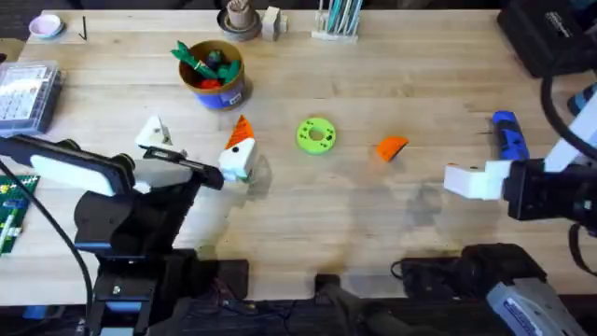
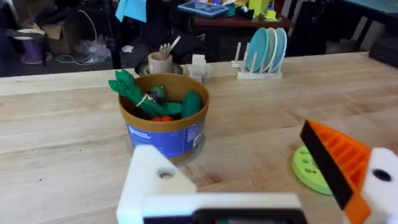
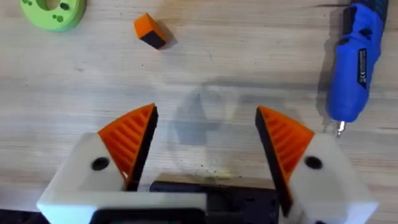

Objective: Pick up the gripper from the table and insert it into the empty holder that is missing its gripper. Then pick up a screw, insert it into the mounting hole, and use the screwdriver to tighten it. Finally, clean up the table by picking up the vegetable and placing it into the bucket.

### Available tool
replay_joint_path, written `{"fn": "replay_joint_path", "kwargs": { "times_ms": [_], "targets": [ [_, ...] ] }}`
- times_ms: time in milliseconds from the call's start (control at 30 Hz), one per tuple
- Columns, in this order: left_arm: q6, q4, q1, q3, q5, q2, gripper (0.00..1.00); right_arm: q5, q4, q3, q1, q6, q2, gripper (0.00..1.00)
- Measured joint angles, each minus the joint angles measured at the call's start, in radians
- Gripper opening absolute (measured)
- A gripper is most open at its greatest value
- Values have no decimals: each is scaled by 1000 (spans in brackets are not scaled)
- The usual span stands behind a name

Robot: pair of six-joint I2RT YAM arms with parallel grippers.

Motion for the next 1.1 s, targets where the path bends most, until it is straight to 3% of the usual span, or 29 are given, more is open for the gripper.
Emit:
{"fn": "replay_joint_path", "kwargs": {
  "times_ms": [300, 433, 733, 967, 1100],
  "targets": [
    [0, 0, 0, 0, 5, 0, 992, 0, 40, 0, 0, 0, 0, 992],
    [0, 4, 0, 0, 59, 0, 993, 0, 124, 0, 0, 1, 0, 992],
    [1, 3, 0, 0, 353, 0, 993, -20, 297, 1, 0, 67, 8, 992],
    [67, -26, 0, 2, 639, 0, 993, -85, 276, 2, 0, 85, 62, 992],
    [88, -41, 0, 2, 748, 0, 992, -100, 273, 2, 0, 106, 64, 992]
  ]
}}
